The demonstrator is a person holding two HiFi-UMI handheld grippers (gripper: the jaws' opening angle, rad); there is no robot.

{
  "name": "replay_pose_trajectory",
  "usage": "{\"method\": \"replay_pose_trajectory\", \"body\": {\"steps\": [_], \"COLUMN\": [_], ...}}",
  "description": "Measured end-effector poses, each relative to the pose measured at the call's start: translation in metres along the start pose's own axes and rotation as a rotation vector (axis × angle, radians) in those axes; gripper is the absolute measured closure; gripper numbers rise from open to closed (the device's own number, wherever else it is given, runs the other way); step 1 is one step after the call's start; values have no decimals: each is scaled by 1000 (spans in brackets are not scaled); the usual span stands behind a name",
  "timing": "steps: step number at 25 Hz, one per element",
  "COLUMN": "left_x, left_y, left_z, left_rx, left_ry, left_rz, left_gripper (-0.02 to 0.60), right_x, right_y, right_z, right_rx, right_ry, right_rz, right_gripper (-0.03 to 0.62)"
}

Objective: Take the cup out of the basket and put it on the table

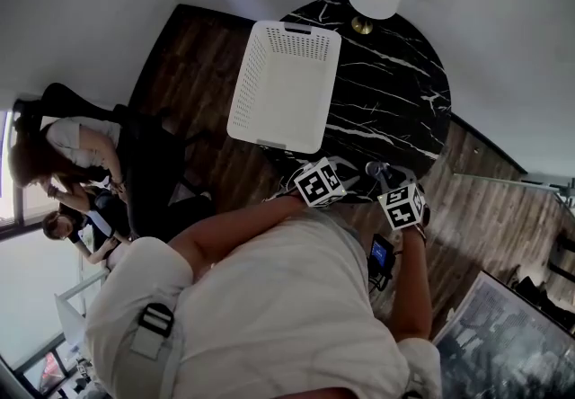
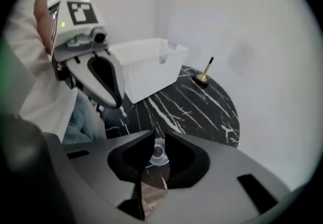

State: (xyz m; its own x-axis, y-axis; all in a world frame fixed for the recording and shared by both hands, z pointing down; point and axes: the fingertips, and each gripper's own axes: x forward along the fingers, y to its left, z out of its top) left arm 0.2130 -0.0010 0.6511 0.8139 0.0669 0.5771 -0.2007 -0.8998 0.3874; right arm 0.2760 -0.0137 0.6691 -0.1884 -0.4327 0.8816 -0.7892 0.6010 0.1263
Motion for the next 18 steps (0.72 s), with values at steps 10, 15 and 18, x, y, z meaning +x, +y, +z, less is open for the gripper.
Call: {"method": "replay_pose_trajectory", "body": {"steps": [10,15,18], "left_x": [-119,-174,-202], "left_y": [7,-2,-15], "left_z": [97,135,154], "left_rx": [-9,22,52], "left_ry": [-323,-483,-589], "left_rz": [180,235,247], "left_gripper": [575,575,575], "right_x": [-122,-174,-201], "right_y": [-29,-19,-6], "right_z": [120,166,191], "right_rx": [241,282,281], "right_ry": [-580,-804,-900], "right_rz": [-115,-115,-88], "right_gripper": [553,577,583]}}
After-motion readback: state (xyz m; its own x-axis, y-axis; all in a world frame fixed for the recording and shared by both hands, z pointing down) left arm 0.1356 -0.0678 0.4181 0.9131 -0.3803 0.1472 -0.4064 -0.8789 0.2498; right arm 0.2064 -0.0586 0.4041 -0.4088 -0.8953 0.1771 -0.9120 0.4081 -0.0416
